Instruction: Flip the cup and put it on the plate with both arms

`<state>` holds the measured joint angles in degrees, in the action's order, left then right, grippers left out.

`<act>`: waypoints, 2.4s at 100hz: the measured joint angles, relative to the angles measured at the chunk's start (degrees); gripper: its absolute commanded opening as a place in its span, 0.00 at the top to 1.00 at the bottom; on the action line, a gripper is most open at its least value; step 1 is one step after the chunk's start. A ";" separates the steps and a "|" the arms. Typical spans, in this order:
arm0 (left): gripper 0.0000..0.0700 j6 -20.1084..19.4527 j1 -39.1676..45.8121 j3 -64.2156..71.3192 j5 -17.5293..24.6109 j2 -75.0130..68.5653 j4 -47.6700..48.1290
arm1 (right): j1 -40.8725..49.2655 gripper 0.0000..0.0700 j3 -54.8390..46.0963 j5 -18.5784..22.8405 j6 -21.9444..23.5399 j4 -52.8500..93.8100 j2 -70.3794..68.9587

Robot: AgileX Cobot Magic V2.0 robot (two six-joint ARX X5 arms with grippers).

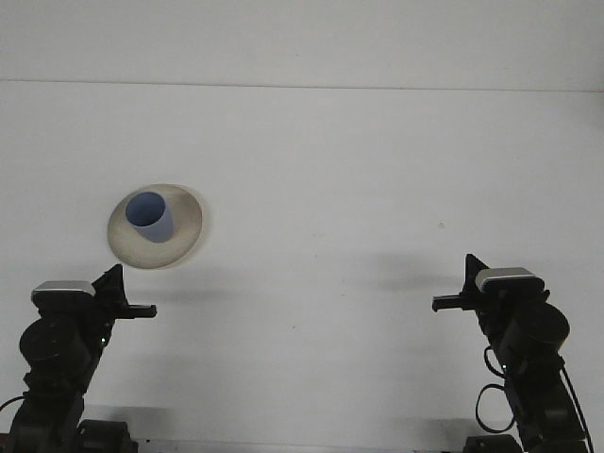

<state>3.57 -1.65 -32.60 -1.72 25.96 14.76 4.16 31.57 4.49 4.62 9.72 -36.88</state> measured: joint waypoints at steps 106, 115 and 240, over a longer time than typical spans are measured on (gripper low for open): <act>0.98 0.00 0.02 29.59 0.02 -25.66 -19.78 | 0.00 1.00 0.00 0.00 0.00 0.00 0.00; 0.98 0.00 0.00 30.56 0.02 -25.64 -20.83 | 0.00 1.00 0.00 0.00 0.00 -0.02 0.00; 0.98 0.17 0.02 30.64 0.04 -25.66 -23.56 | 0.00 1.00 0.00 0.02 0.00 0.00 0.00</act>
<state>3.75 -1.63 -1.96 -1.67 0.30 -8.80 4.16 31.57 4.51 4.62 9.72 -36.88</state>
